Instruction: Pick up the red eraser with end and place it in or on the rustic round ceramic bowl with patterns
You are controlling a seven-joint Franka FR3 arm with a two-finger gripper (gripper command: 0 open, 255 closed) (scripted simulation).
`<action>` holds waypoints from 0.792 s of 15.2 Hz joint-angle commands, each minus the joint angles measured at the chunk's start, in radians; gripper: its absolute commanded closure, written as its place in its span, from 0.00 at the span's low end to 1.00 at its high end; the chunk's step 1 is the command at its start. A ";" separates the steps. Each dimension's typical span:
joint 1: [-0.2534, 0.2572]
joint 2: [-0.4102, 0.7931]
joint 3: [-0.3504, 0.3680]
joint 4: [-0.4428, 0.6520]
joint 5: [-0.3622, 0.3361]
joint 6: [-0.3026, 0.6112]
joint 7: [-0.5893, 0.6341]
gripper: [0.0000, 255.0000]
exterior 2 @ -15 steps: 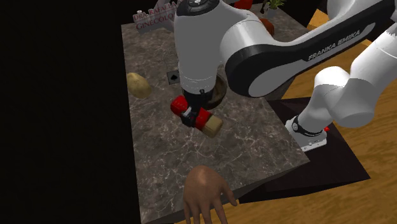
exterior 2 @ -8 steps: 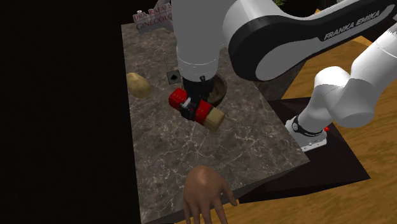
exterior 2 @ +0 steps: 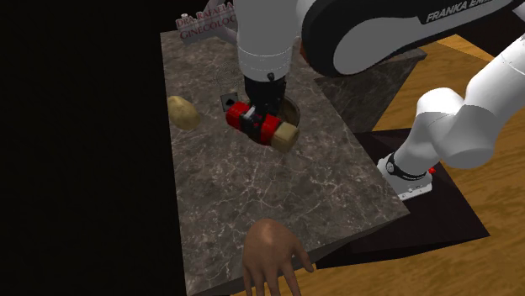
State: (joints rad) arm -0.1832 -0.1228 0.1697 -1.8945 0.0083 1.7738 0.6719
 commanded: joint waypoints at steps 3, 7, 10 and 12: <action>-0.040 -0.045 -0.055 -0.050 -0.001 0.006 -0.096 1.00; -0.081 -0.068 -0.112 -0.078 -0.009 0.012 -0.193 1.00; -0.099 -0.072 -0.138 -0.111 -0.014 0.040 -0.235 1.00; -0.099 -0.071 -0.138 -0.136 -0.014 0.067 -0.235 1.00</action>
State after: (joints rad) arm -0.2815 -0.1944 0.0328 -2.0191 -0.0052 1.8275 0.4398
